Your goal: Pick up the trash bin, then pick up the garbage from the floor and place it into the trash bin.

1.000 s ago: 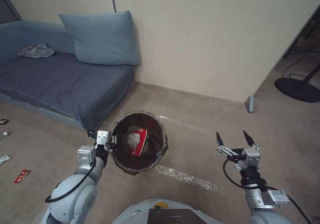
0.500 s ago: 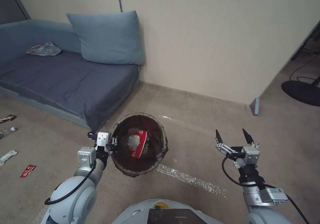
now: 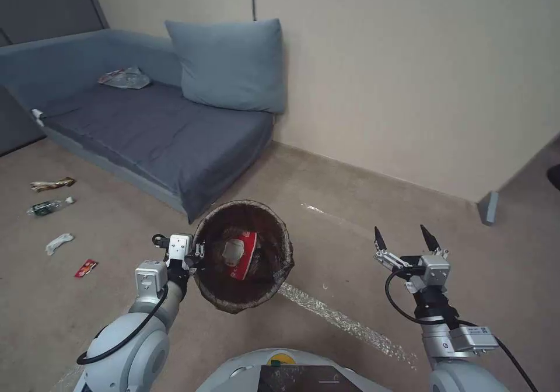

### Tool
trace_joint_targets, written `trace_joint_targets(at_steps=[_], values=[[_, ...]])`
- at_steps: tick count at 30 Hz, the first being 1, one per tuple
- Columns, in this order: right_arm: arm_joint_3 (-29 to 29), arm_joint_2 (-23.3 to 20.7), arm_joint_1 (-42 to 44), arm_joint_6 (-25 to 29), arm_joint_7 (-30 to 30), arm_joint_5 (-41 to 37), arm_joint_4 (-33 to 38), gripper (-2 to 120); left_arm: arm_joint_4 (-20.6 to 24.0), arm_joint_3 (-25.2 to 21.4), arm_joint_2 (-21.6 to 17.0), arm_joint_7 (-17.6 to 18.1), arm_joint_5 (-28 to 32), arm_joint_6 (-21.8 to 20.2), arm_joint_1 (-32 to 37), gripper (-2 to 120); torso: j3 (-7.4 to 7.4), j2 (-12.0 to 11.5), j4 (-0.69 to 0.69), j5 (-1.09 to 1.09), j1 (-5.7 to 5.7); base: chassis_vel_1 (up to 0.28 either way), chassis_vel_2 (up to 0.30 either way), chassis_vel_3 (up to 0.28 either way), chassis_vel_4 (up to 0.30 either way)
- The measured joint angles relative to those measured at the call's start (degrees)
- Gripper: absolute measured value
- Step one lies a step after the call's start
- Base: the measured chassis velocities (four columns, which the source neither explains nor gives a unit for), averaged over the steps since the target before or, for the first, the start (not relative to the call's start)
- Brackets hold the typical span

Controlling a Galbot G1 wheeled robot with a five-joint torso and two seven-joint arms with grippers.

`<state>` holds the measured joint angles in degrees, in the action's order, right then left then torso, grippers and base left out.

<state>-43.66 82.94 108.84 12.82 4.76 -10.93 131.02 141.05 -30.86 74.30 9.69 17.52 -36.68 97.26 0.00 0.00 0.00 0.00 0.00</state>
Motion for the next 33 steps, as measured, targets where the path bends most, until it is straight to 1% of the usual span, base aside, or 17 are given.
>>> trace_joint_targets(at_steps=[33], values=[[1.09, -0.06, -0.43, -0.08, -0.14, 0.1, -0.16, 100, 0.39, -0.23, 0.88, -0.07, -0.21, 0.22, 0.62, 2, 0.0, 0.0, -0.01, 0.0, 0.0, 0.084, 0.08, 0.084, 0.079]])
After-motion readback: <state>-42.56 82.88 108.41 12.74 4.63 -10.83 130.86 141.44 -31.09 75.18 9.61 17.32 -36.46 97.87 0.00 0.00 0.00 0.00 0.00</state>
